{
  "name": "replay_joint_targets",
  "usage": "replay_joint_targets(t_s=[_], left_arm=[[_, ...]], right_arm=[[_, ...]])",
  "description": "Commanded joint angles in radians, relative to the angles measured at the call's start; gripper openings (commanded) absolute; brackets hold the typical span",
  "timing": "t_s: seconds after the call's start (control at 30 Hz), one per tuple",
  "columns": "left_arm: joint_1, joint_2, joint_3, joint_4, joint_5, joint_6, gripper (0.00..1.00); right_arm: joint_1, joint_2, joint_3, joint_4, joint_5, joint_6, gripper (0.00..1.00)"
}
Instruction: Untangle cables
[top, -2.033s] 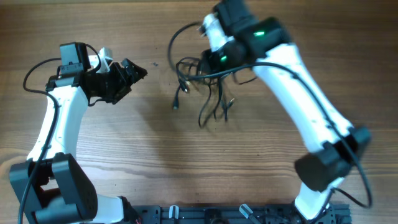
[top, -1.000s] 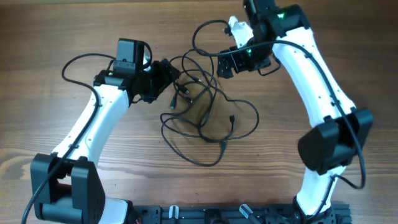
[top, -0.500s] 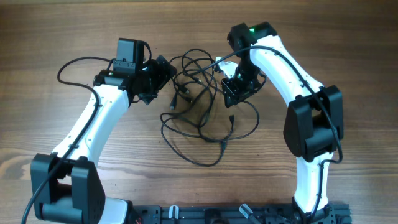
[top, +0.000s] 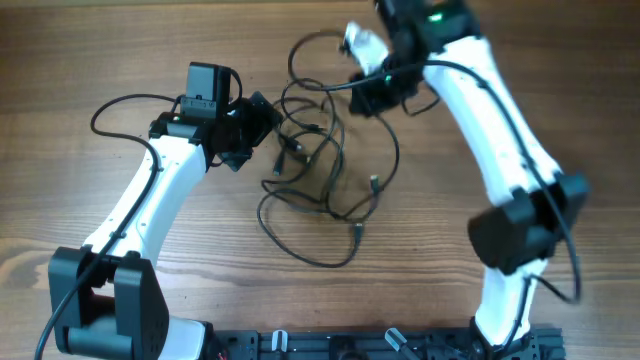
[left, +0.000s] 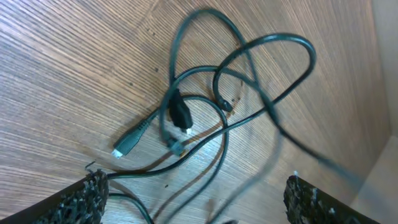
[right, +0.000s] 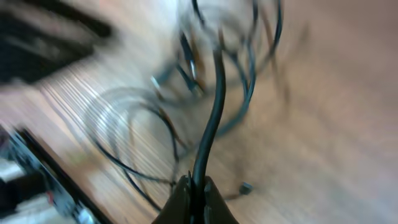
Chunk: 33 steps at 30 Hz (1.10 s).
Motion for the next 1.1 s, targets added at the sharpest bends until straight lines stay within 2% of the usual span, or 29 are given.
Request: replay_joint_targets(t_s=[0.0,0.13,0.33,0.5,0.6,0.7,0.93,1.07], left_arm=[[0.006,-0.008,0.003,-0.001,0.011,0.042,0.96],[0.006,-0.008,0.003,0.000,0.003,0.042,1.00],[0.006,-0.008,0.003,0.000,0.004,0.050,1.00],[0.003,-0.008,0.003,0.019,0.066,0.164,0.98],[-0.020,-0.008,0.003,0.092,0.183,0.264,0.95],[-0.078,-0.006,0.003,0.149,0.198,0.303,0.94],[-0.177,0.075,0.003,0.293,0.196,0.235,0.90],[-0.218,0.131,0.003,0.433,0.191,0.170,0.77]], right_arm=[[0.001,-0.134,0.119,0.034,-0.020,0.114,0.04],[0.001,-0.209,0.136,0.140,-0.014,0.201,0.04],[0.001,-0.260,0.143,0.280,-0.027,0.311,0.04],[0.000,-0.260,0.220,0.281,0.036,0.328,0.04],[0.001,-0.260,0.246,0.269,0.035,0.328,0.04],[0.000,-0.259,0.246,0.224,0.037,0.328,0.04],[0.000,-0.259,0.246,0.208,0.038,0.328,0.04],[0.000,-0.259,0.246,0.200,0.038,0.327,0.04]])
